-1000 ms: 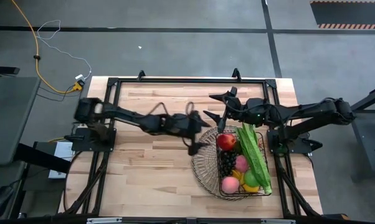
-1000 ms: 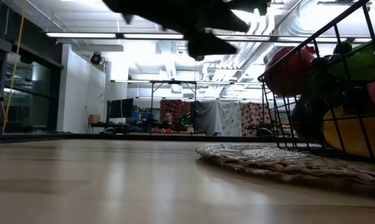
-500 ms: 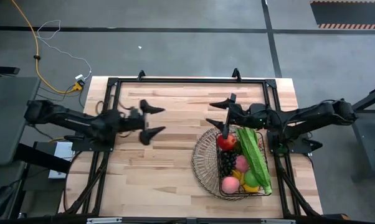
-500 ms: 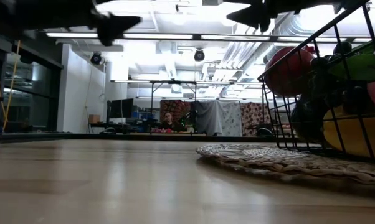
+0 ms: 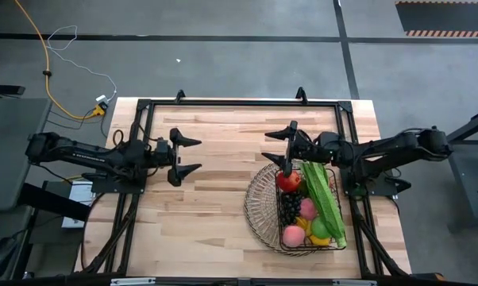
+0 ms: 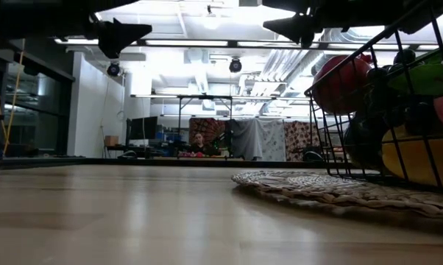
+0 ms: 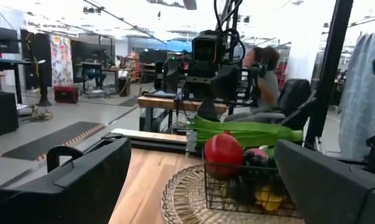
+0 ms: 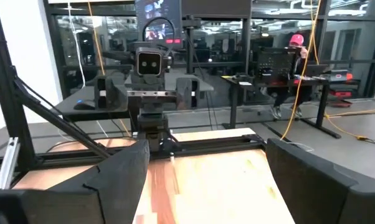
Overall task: Build produce basket
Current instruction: Return to Home Position
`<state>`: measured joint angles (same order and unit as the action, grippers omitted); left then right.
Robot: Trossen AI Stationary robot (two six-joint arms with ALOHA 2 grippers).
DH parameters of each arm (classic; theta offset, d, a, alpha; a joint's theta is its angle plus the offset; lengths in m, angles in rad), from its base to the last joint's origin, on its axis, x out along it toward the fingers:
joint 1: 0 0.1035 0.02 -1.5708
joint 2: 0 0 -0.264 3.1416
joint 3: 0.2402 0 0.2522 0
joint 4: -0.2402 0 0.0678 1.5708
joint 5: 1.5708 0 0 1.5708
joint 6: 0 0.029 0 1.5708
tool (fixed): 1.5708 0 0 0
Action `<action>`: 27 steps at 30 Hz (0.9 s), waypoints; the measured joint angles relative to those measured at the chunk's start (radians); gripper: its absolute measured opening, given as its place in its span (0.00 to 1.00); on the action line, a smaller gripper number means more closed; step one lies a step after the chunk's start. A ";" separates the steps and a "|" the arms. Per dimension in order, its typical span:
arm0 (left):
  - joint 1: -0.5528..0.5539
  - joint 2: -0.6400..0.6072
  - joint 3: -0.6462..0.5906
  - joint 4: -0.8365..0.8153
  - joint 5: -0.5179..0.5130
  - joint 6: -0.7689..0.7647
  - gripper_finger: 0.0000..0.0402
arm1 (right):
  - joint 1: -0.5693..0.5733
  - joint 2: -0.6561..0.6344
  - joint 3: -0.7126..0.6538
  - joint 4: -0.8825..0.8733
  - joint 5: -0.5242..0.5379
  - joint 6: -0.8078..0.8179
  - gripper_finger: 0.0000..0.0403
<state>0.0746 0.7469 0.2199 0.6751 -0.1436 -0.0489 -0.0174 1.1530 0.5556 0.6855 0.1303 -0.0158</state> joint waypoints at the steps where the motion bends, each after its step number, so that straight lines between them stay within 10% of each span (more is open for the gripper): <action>1: 0.000 0.000 0.000 -0.005 0.000 0.002 0.95 | -0.002 0.000 0.000 -0.001 0.000 0.000 0.78; 14: 0.107 -0.231 -0.028 -0.289 -0.095 0.053 0.77 | -0.004 0.000 0.000 -0.017 0.000 0.001 0.78; 27: 0.237 -0.481 -0.130 -0.393 0.054 0.018 0.05 | -0.004 0.000 0.000 -0.017 0.003 0.019 0.78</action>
<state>0.3114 0.2658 0.0898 0.2821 -0.0894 -0.0308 -0.0216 1.1530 0.5560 0.6685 0.1329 0.0036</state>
